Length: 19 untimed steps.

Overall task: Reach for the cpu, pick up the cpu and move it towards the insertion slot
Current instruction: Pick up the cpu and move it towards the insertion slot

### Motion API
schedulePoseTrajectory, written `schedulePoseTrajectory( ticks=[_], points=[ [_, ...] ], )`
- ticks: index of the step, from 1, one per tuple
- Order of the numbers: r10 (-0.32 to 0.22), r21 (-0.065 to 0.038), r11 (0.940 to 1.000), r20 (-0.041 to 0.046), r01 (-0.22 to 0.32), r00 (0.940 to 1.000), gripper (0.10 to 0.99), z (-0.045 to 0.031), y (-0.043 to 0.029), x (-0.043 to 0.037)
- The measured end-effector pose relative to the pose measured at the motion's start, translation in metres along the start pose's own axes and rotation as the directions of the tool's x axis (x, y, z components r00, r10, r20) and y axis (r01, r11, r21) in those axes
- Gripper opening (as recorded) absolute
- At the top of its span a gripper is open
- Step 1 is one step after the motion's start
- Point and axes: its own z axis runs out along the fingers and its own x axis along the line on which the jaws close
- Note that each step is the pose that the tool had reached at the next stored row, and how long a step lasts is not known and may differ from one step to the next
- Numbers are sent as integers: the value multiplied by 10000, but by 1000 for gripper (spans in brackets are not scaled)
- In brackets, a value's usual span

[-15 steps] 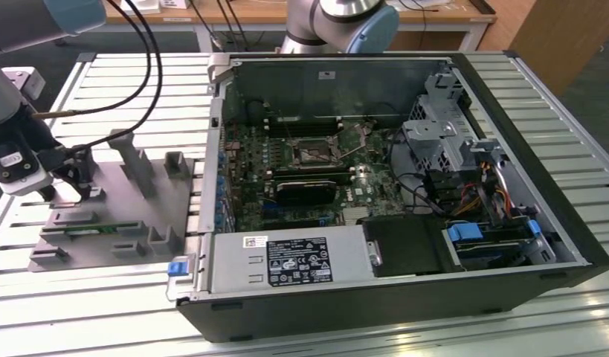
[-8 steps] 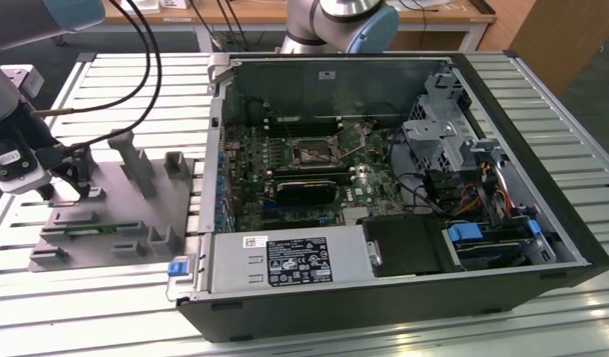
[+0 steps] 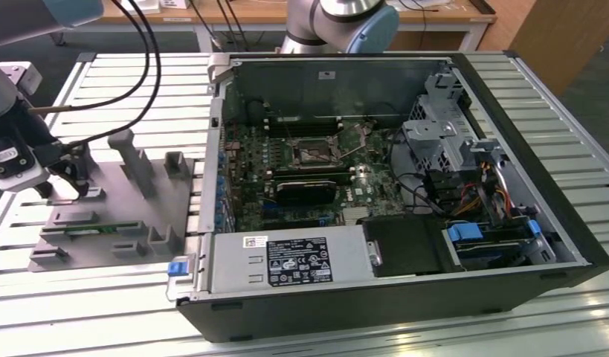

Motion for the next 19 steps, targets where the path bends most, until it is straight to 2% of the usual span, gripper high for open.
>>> schedulePoseTrajectory(
  ticks=[19],
  points=[
    [0, -2, 10000, 3, 0, 10000, 541, -75, 4, 0]
  ],
)
